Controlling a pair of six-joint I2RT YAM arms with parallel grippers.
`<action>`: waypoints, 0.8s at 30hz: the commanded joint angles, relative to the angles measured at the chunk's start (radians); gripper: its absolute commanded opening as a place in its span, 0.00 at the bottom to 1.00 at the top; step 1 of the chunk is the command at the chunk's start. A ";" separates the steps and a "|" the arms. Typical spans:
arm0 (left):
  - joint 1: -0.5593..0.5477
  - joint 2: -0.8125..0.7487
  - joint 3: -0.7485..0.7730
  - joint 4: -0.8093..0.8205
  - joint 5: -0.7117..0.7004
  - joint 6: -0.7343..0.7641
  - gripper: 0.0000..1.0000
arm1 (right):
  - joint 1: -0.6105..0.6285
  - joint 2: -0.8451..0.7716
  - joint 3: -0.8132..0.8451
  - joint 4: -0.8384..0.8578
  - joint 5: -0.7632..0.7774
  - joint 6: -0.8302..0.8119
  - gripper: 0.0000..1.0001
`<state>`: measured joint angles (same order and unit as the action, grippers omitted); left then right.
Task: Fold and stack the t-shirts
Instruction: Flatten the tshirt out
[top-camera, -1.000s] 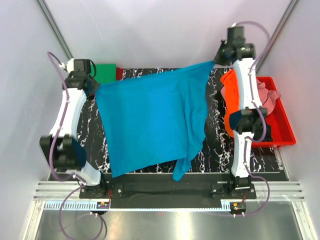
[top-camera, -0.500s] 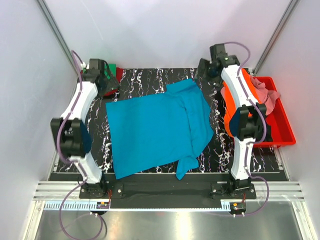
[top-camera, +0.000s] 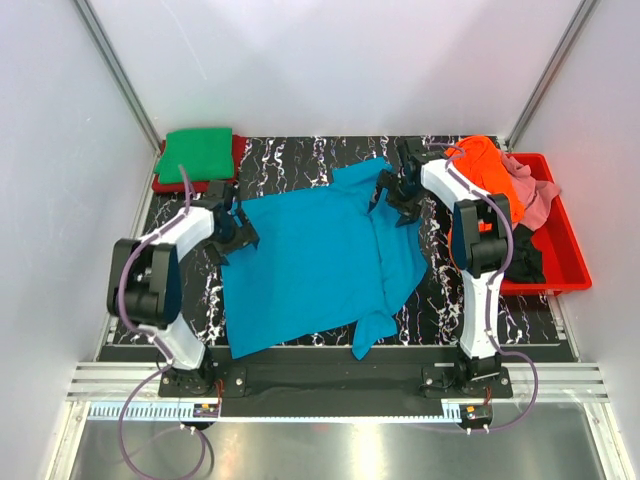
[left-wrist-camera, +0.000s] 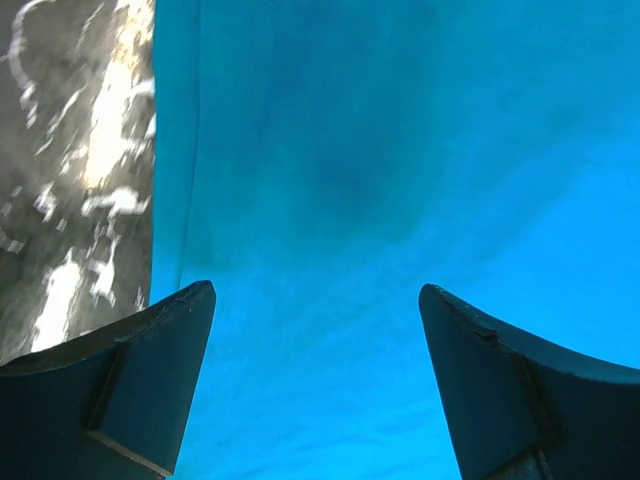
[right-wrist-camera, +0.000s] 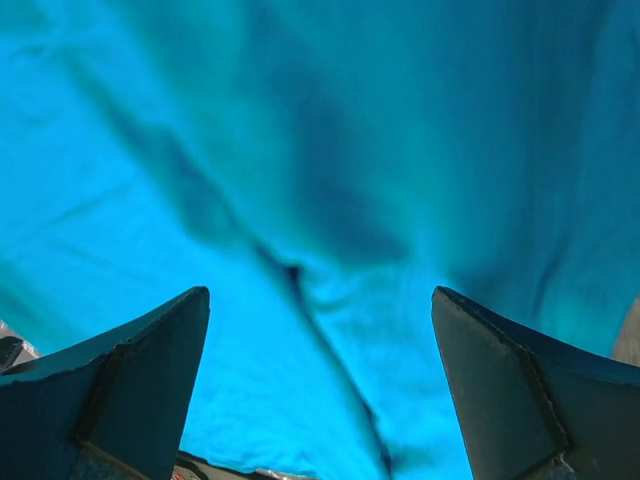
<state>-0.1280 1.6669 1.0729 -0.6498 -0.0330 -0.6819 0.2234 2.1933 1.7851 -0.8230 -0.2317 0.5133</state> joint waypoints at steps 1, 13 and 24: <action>0.013 0.089 0.070 0.075 -0.011 0.025 0.88 | -0.031 0.055 0.069 0.033 -0.031 0.020 0.98; 0.111 0.546 0.660 -0.096 -0.074 0.143 0.83 | -0.088 0.414 0.600 -0.189 0.032 -0.073 0.98; 0.094 0.376 0.851 -0.202 -0.076 0.162 0.89 | -0.082 0.364 0.923 -0.268 -0.026 -0.144 0.99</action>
<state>-0.0116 2.2631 1.9671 -0.8223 -0.0925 -0.5232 0.1322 2.7041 2.6827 -1.0641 -0.2306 0.4107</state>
